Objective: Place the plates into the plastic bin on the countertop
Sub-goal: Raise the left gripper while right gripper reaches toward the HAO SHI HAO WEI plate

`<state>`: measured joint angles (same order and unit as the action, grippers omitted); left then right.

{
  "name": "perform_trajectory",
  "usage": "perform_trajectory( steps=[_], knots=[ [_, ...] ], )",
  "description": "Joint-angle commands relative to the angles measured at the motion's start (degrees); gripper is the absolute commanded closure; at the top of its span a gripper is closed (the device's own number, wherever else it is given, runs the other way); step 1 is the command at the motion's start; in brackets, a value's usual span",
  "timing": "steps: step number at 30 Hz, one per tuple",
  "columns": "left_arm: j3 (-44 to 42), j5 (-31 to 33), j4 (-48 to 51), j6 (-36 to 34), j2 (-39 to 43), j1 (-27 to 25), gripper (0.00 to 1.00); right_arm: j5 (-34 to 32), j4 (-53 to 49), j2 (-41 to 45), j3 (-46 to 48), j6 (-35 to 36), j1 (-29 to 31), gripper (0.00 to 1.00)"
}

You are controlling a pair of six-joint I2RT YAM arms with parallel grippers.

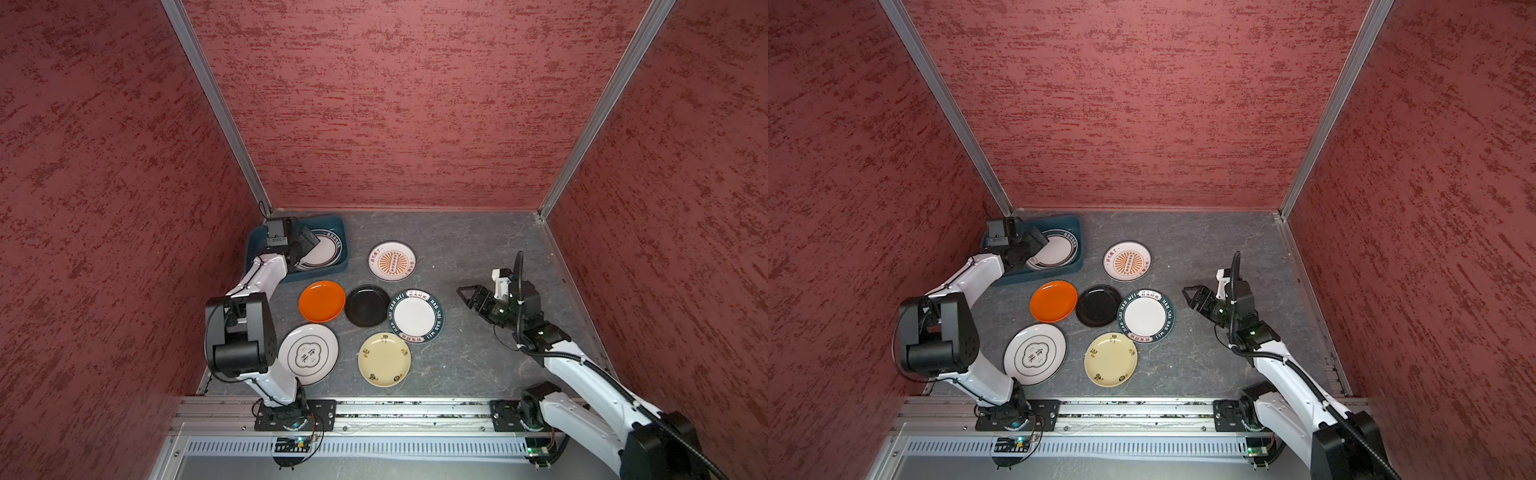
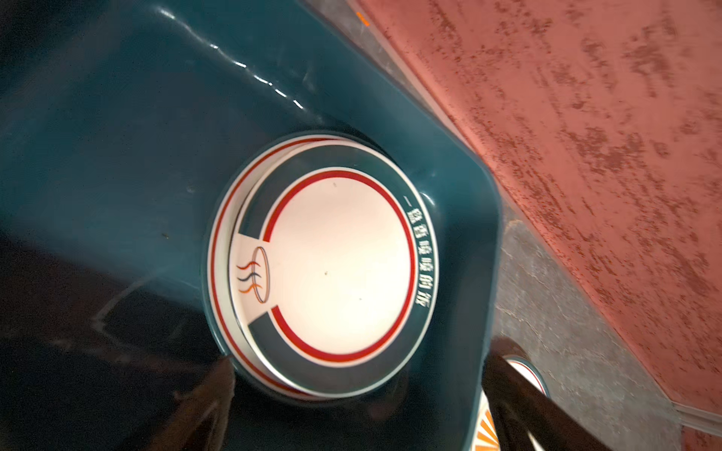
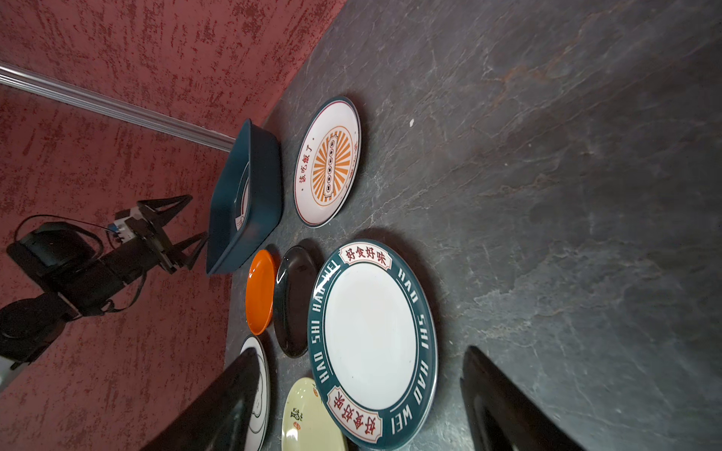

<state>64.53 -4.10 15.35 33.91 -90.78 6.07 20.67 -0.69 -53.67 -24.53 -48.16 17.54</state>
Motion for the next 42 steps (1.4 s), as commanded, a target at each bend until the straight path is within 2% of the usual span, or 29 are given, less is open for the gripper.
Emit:
perform_trajectory(
  steps=[1, 4, 7, 14, 20, 25, 34, 42],
  knots=[
    [-3.26, 2.24, -1.42, -1.46, 6.95, -2.96, 0.01, 2.92, 0.31, -0.04, 1.62, 0.83, 0.10, 0.19],
    [-8.82, 4.50, -3.24, -1.96, 13.85, -6.28, 0.01, 3.93, 0.67, -0.01, 2.27, 0.71, 0.12, 0.20],
    [-14.48, 4.08, -4.51, -1.29, 20.45, -9.15, 0.01, 5.49, 2.15, -1.49, 2.82, 0.35, 0.13, 0.22],
    [-22.42, 2.79, 0.82, 1.06, 33.67, -13.99, 0.01, 7.48, 6.11, -7.48, 3.92, -0.79, 0.23, 0.29],
    [-26.09, -0.81, 3.45, 3.71, 42.53, -14.88, 0.01, 8.42, 11.58, -11.16, 5.55, -2.50, 0.30, 0.36],
    [-28.17, -2.23, 1.65, 5.04, 44.14, -14.70, 0.01, 8.88, 14.26, -15.32, 5.76, -3.42, 0.36, 0.40],
    [-28.72, -7.62, -1.54, 6.45, 39.39, -13.97, 0.01, 8.61, 20.27, -20.42, 7.55, -5.49, 1.05, 0.41],
    [-29.41, -8.93, -2.78, 7.85, 38.62, -13.95, 0.01, 10.21, 26.26, -26.93, 6.61, -7.02, 2.67, 0.43]
  ],
)
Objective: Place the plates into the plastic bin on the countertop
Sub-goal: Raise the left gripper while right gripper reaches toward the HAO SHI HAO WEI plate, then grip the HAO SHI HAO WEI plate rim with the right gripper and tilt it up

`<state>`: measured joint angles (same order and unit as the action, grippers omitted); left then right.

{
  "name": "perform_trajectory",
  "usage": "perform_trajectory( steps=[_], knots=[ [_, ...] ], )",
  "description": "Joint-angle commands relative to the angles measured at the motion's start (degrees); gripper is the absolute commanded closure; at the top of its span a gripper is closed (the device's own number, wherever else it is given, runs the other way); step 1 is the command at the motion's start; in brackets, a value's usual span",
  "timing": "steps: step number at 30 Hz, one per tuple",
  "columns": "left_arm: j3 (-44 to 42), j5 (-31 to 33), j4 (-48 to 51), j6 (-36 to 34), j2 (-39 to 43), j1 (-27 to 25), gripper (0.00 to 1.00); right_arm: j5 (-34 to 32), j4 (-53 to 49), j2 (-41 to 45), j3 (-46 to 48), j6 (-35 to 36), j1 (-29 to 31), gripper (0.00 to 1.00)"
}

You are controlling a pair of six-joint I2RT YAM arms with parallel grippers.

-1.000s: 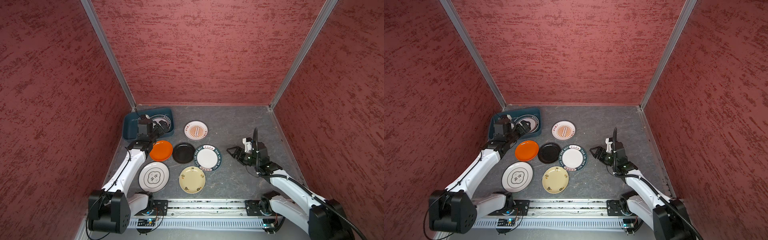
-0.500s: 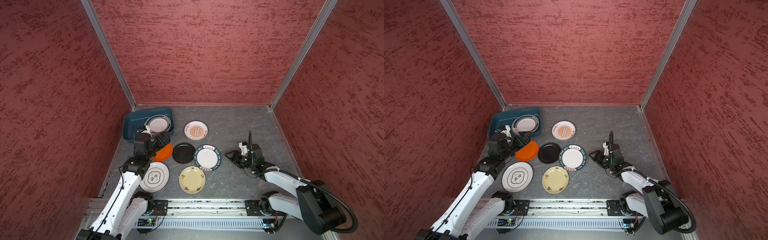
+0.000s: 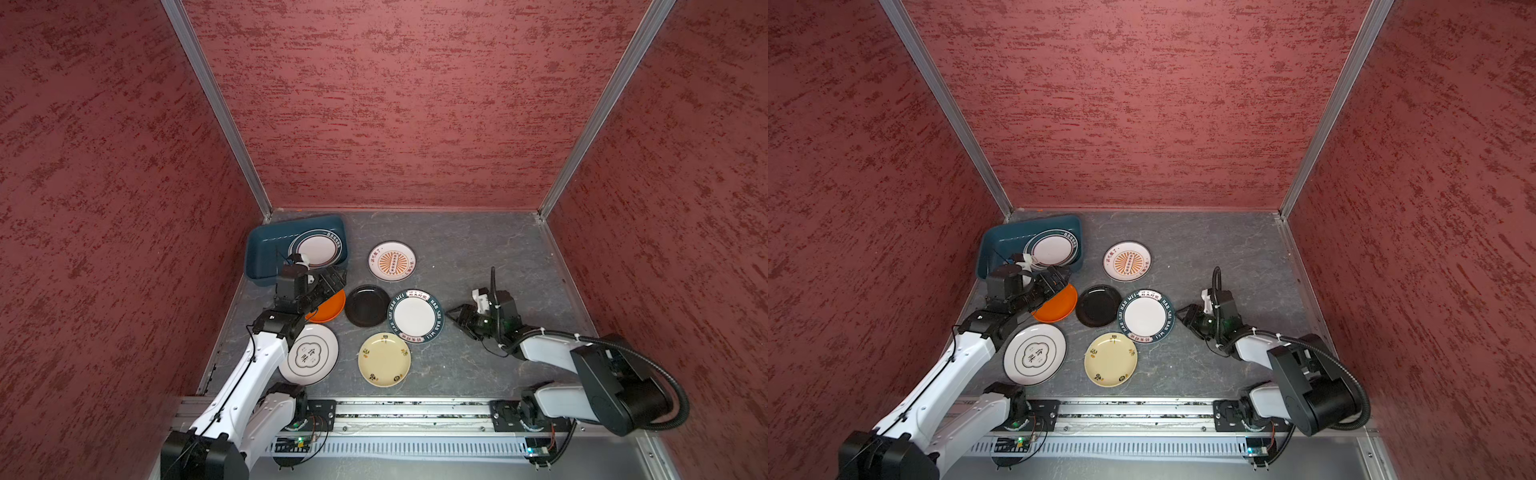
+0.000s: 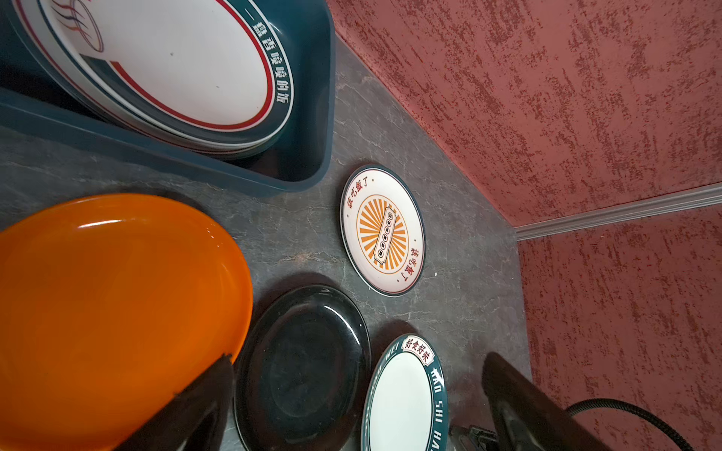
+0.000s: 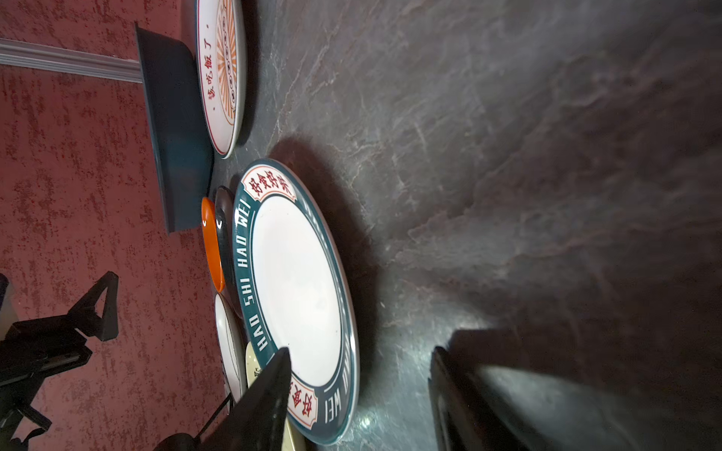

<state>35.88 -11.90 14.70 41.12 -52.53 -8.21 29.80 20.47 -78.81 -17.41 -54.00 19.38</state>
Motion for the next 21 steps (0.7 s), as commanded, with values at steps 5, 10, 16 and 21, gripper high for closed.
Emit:
perform_trajectory(
  steps=[5, 10, 16, 21],
  knots=[
    [-1.95, -1.21, -3.56, 1.48, 1.71, -0.05, 0.01, 2.10, 9.84, -7.21, -1.15, -2.82, 1.97, 0.47],
    [-1.96, -1.33, -3.10, 1.86, 1.39, -0.05, 0.01, 2.54, 11.91, -11.04, -2.28, -3.04, 2.33, 0.53],
    [-1.84, -1.19, -3.31, 2.12, -0.02, -0.23, 0.01, 3.38, 13.97, -14.22, -3.09, -3.47, 2.35, 0.59],
    [-1.62, -1.27, -3.93, 2.40, -1.71, -0.58, 0.01, 2.90, 14.56, -14.35, -2.98, -3.94, 2.42, 0.70]
  ],
)
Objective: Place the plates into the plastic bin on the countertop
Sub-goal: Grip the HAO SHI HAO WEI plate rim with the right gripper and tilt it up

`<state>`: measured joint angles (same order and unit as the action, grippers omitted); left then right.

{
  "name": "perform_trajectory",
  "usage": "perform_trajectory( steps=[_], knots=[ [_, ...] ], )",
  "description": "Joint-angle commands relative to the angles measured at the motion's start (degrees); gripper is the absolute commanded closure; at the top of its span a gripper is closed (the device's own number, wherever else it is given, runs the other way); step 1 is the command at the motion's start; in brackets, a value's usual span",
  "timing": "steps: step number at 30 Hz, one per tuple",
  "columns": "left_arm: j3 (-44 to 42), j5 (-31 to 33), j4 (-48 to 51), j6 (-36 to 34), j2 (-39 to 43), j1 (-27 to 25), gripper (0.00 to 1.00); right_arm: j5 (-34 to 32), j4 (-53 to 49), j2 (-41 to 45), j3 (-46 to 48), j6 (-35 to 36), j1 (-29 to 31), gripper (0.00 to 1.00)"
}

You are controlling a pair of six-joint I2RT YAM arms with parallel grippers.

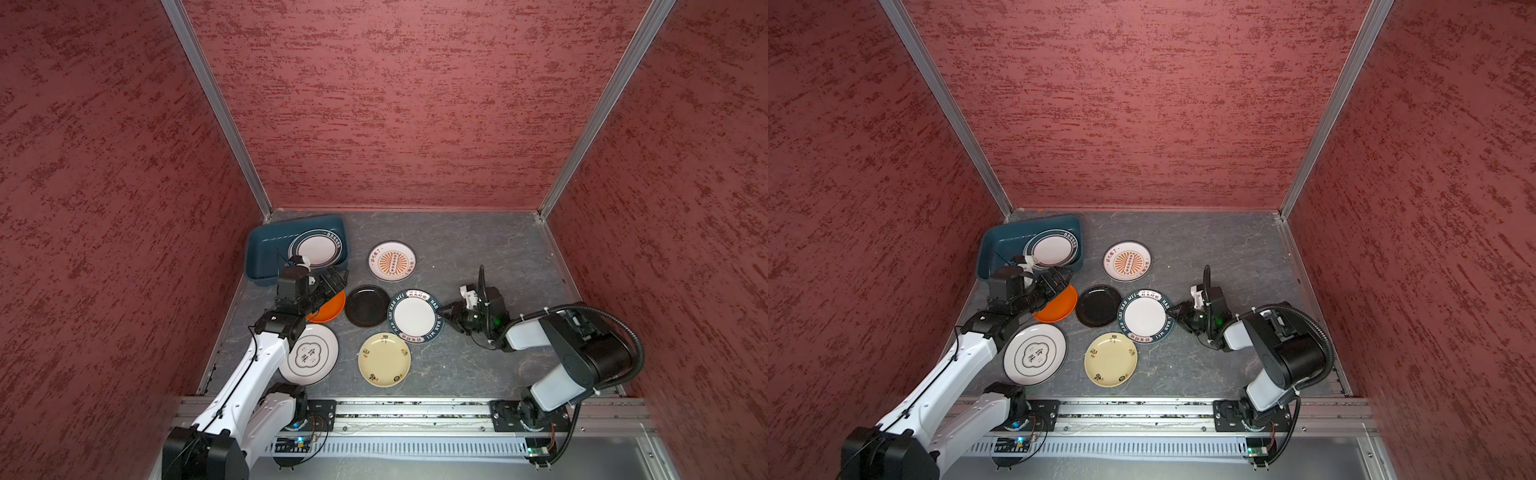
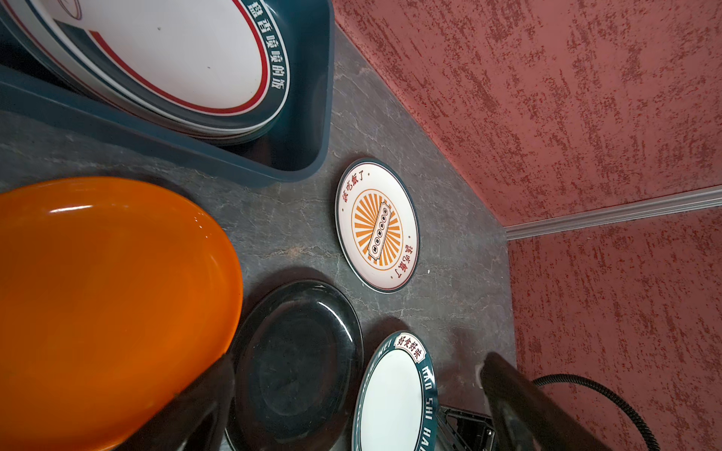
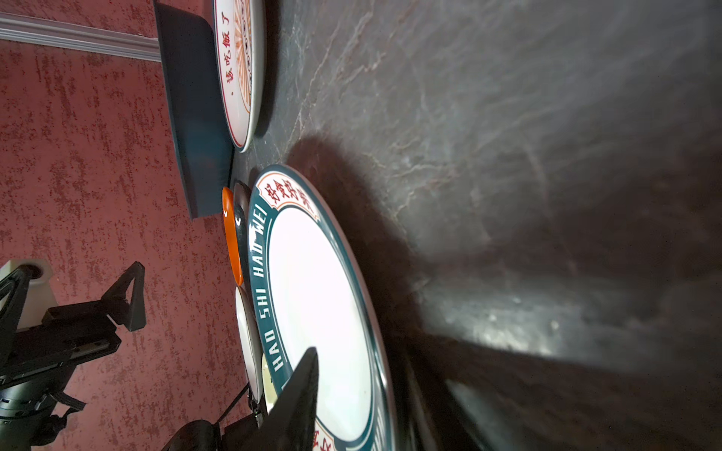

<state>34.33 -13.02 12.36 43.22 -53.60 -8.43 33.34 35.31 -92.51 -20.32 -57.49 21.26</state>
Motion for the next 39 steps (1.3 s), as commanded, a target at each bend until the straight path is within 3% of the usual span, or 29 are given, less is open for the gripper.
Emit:
perform_trajectory(
  steps=[1, 17, 39],
  knots=[
    [0.02, -0.20, -1.62, 0.34, -0.90, -0.45, 0.01, -0.88, -0.67, -0.66, -0.20, -0.43, 0.54, 0.73],
    [3.18, 0.30, 0.03, -1.03, -6.46, -3.41, 0.01, -2.09, -2.90, -0.07, -1.08, 0.27, 0.54, 0.94],
    [3.64, 0.02, -1.66, -0.08, -8.44, -5.60, 0.01, -5.13, -13.28, 8.91, -2.70, 3.39, 0.45, 1.00]
  ],
)
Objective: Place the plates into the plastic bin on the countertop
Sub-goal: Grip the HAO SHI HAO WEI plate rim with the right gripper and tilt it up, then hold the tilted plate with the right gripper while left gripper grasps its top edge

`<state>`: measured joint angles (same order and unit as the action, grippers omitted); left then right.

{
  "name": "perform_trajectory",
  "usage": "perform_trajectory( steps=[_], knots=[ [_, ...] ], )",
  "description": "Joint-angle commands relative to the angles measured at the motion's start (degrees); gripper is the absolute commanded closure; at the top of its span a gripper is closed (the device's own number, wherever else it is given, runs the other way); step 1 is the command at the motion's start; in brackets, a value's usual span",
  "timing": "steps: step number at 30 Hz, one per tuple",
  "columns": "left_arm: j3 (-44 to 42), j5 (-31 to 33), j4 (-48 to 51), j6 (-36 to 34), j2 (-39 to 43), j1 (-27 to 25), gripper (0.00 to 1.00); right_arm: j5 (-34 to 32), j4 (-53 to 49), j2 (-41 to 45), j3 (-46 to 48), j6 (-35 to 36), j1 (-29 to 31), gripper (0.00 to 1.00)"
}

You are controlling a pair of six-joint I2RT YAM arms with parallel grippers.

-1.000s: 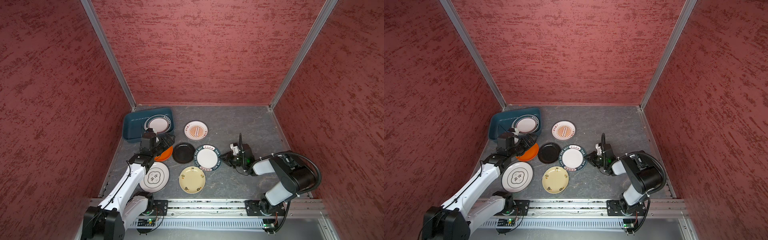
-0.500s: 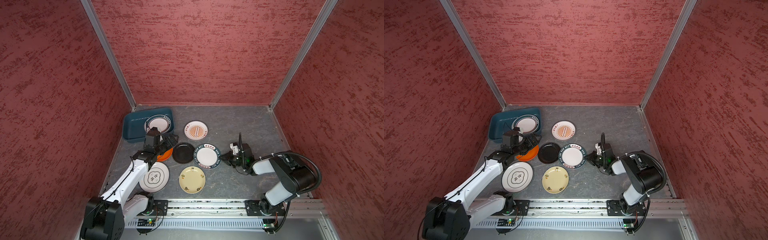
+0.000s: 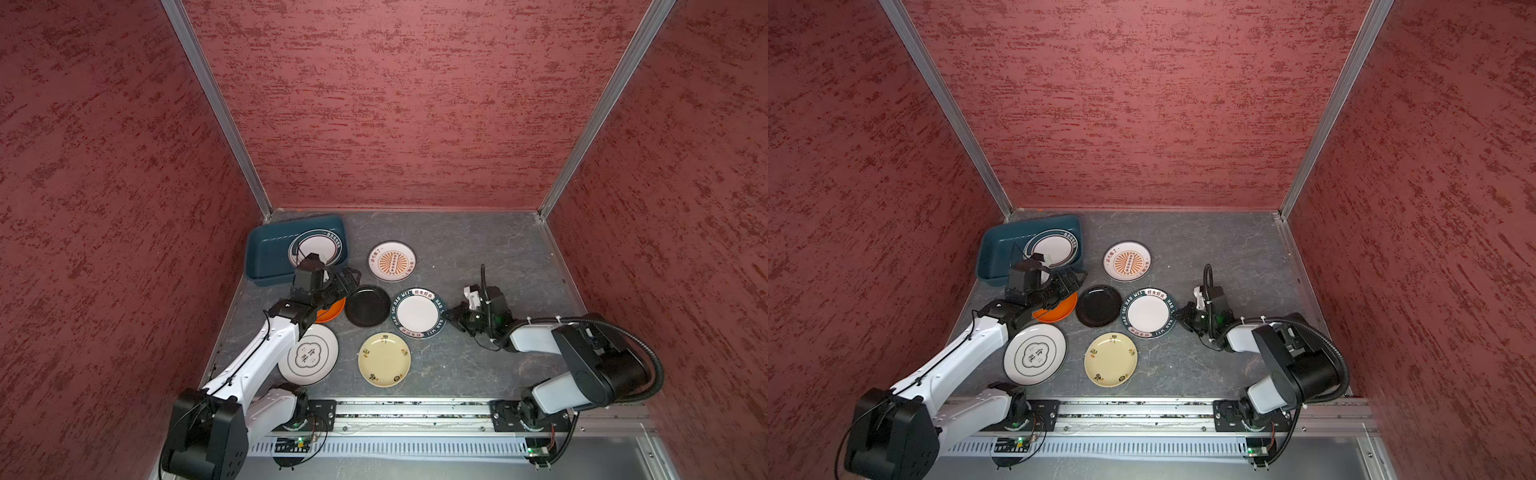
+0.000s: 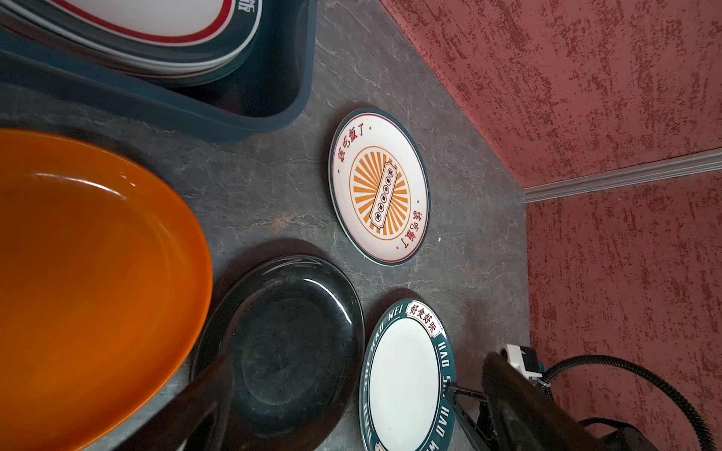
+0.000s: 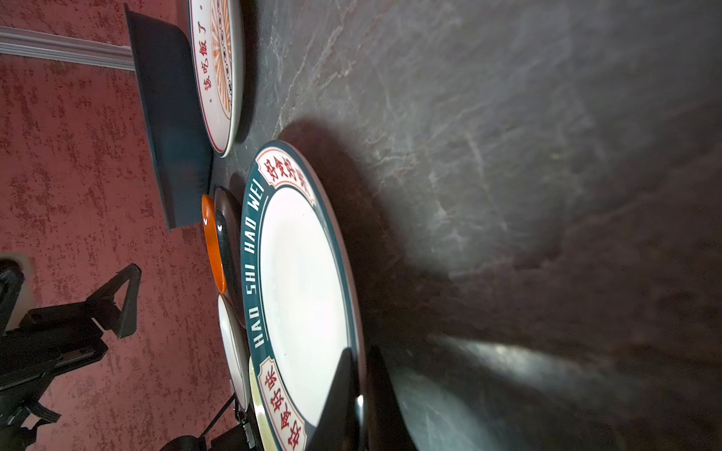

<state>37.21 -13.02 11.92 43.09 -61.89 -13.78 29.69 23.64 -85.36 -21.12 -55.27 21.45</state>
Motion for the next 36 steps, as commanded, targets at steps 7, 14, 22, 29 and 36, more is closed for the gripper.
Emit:
perform_trajectory(
  steps=[7, 14, 22, 29, 36],
  knots=[
    [1.06, -0.42, -1.20, 0.20, -1.33, -0.22, 0.01, -4.32, -5.94, 6.81, -2.47, 2.17, 0.26, 1.00],
    [1.02, -1.70, -2.01, 1.00, -2.39, -0.37, 0.01, -5.20, -7.81, 8.35, -2.96, 2.81, 0.25, 1.00],
    [1.93, -4.72, -3.15, 2.35, -4.79, -0.98, 0.01, -6.72, -8.94, 11.73, -3.72, 3.19, -0.07, 1.00],
    [2.69, -6.72, -7.99, 4.26, -7.81, -2.59, 0.01, -7.70, -8.76, 16.50, -4.56, 1.68, -0.29, 1.00],
    [3.36, -7.25, -15.94, 5.93, -13.57, -6.45, 0.01, -7.40, -5.08, 17.32, -5.46, -0.36, -0.36, 1.00]
  ],
)
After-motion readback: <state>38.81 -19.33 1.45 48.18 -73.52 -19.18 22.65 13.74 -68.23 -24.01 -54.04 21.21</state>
